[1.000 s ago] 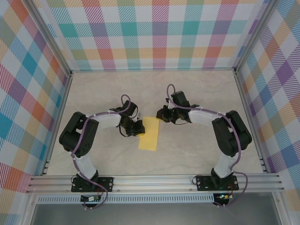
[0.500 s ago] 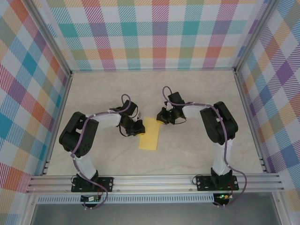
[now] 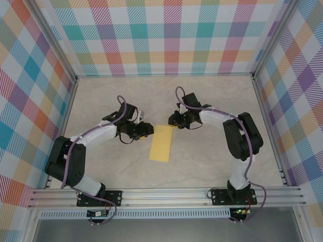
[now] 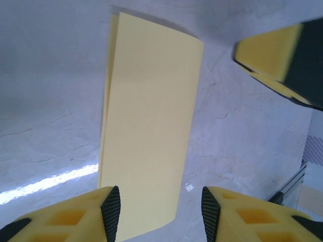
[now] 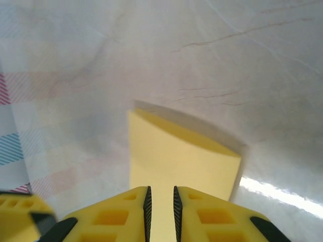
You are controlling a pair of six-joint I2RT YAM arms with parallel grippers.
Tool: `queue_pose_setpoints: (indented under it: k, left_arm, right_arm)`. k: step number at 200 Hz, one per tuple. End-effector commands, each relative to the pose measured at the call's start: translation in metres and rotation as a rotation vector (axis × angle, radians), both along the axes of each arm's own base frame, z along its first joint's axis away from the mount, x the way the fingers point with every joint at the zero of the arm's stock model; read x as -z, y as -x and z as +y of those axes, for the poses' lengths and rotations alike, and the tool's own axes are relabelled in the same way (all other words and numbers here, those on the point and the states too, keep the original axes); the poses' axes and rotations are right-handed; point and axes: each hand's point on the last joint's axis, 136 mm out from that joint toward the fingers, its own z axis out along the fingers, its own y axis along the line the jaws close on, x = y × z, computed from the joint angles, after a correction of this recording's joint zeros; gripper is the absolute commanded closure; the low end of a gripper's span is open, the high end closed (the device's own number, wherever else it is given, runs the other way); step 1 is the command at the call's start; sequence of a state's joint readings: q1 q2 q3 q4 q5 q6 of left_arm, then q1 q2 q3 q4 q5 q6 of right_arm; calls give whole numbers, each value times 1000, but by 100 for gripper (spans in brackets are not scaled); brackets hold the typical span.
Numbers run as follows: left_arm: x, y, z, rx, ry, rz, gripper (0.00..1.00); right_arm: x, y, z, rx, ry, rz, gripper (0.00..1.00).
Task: Fold a paper plane with a square sheet of paper (pick it up from the middle)
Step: Fold the square sheet of paper in half at the center of the table.
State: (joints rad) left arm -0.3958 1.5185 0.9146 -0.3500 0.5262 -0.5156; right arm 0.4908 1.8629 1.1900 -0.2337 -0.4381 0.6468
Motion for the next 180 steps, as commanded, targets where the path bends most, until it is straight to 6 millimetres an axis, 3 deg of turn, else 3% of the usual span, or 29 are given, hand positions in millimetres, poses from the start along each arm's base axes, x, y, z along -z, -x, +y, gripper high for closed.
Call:
queue_pose_setpoints:
  k: [1, 60, 86, 110, 148, 180]
  left_arm:
    - [14, 14, 6, -10, 69, 93, 49]
    - [26, 7, 0, 13, 127, 150, 43]
    - [28, 7, -2, 25, 133, 162, 42]
    - [33, 7, -3, 26, 130, 174, 42]
    - [35, 8, -7, 42, 149, 198, 42]
    - [38, 8, -7, 46, 143, 207, 41]
  right_arm:
    - [-5, 22, -6, -3, 7, 18, 75]
    - [12, 63, 11, 3, -13, 95, 75]
    - [18, 63, 15, 2, -20, 103, 84]
    - [12, 63, 19, 6, -42, 99, 85]
    - [29, 82, 1, 44, 45, 139, 82]
    - [38, 92, 6, 25, 31, 178, 81]
